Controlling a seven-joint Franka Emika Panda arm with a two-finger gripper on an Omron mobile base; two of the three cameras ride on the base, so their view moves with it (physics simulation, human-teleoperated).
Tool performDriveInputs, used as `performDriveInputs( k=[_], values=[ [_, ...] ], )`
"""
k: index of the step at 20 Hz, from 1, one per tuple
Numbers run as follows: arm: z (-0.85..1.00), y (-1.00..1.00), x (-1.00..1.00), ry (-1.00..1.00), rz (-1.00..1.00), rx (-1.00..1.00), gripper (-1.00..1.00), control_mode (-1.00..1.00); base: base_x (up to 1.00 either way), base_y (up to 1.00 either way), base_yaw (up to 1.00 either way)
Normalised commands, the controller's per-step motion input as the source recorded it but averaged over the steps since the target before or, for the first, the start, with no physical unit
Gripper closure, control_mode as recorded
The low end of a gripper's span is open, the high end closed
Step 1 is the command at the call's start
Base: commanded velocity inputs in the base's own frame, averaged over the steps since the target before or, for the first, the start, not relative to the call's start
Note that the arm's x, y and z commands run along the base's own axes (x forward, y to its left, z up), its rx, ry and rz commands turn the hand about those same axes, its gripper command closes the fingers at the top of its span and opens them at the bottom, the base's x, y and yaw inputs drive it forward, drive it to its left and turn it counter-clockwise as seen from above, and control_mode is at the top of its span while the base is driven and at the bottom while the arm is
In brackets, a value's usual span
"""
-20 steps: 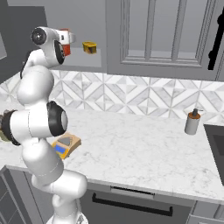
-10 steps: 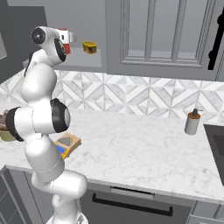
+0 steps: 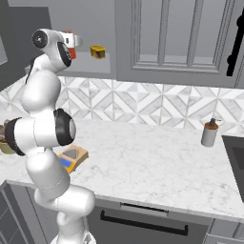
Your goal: Pick the boxed food and place it on the digital scale for weighing, and close the cabinet.
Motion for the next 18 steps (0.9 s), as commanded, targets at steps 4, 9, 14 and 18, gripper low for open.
performDriveInputs(
  k=[4,9,14,18],
  values=[
    [0.0,-0.23,-0.44,-0.07,0.0,0.01,1.0,-1.0,0.0,0.0,0.0],
    [0.03,-0.52,-0.8,-0.18,0.0,0.07,1.0,-1.0,0.0,0.0,0.0],
    [0.41,-0.08,-1.0,-0.16,0.13,0.01,1.0,-1.0,0.0,0.0,0.0],
    [0.29,-0.09,-1.0,-0.03,0.19,0.0,1.0,-1.0,0.0,0.0,0.0]
  ],
)
